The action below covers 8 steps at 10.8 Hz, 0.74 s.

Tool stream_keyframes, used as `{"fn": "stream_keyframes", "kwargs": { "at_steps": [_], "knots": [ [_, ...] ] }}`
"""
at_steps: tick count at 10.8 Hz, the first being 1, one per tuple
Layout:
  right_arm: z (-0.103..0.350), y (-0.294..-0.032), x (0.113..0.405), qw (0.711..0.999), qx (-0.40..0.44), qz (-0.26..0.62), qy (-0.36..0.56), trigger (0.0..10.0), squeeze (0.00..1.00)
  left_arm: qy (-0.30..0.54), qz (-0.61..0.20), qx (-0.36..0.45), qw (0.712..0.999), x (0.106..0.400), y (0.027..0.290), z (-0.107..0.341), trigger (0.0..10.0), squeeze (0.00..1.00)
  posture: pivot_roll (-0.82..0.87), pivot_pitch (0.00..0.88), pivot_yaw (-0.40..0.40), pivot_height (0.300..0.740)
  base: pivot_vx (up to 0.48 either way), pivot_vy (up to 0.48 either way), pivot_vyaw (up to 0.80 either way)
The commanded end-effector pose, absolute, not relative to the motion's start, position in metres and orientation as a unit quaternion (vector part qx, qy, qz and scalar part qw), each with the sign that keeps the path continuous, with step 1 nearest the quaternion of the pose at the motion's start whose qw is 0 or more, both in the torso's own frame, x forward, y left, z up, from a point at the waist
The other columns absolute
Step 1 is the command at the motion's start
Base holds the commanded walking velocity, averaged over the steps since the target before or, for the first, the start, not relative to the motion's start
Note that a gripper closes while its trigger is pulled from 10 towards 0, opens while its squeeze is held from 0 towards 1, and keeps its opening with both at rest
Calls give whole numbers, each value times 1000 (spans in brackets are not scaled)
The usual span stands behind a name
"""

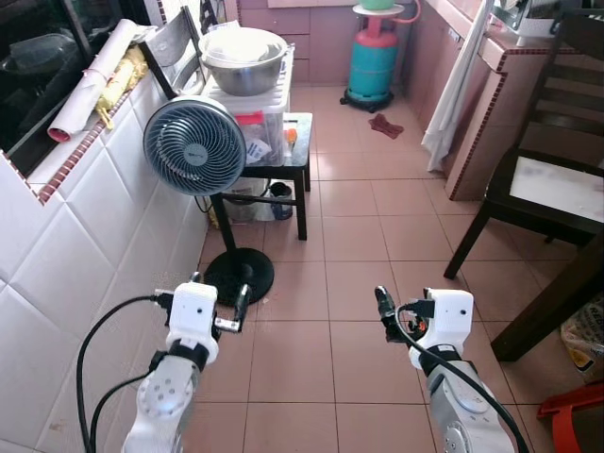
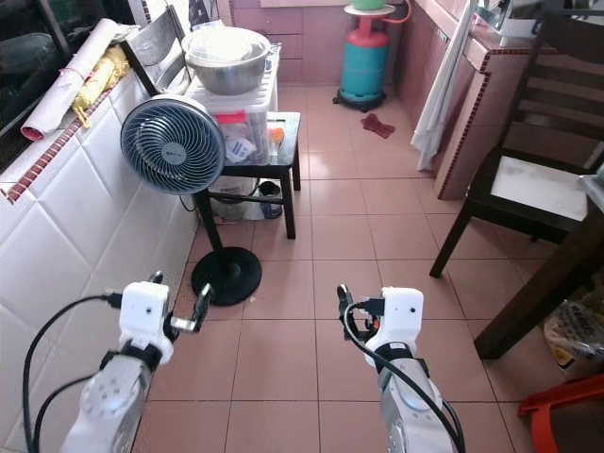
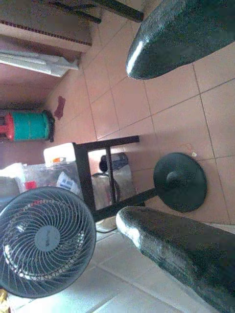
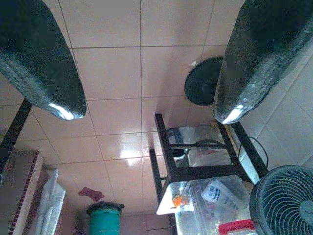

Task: Setting the table

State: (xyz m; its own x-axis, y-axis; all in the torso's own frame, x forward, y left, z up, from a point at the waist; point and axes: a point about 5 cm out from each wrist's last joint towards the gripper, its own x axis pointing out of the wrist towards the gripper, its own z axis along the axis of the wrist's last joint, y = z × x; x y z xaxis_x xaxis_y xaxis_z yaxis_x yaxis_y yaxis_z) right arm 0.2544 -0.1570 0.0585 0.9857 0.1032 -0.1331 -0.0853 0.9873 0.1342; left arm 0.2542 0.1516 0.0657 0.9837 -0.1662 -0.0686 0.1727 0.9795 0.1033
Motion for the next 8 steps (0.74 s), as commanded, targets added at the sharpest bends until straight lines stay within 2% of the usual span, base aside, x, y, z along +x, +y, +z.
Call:
{"fn": "stream_keyframes", "kwargs": {
  "at_steps": [1,8],
  "knots": [
    [62,-160,256,995,66,37,66,10000,0,30,-84,54,995,256,153,65,10000,0,-13,16,58,740,0,0,-506],
    [63,-160,261,995,68,31,65,10000,0,28,-93,45,994,267,153,67,10000,0,-8,4,65,740,0,0,-800]
  ]
}}
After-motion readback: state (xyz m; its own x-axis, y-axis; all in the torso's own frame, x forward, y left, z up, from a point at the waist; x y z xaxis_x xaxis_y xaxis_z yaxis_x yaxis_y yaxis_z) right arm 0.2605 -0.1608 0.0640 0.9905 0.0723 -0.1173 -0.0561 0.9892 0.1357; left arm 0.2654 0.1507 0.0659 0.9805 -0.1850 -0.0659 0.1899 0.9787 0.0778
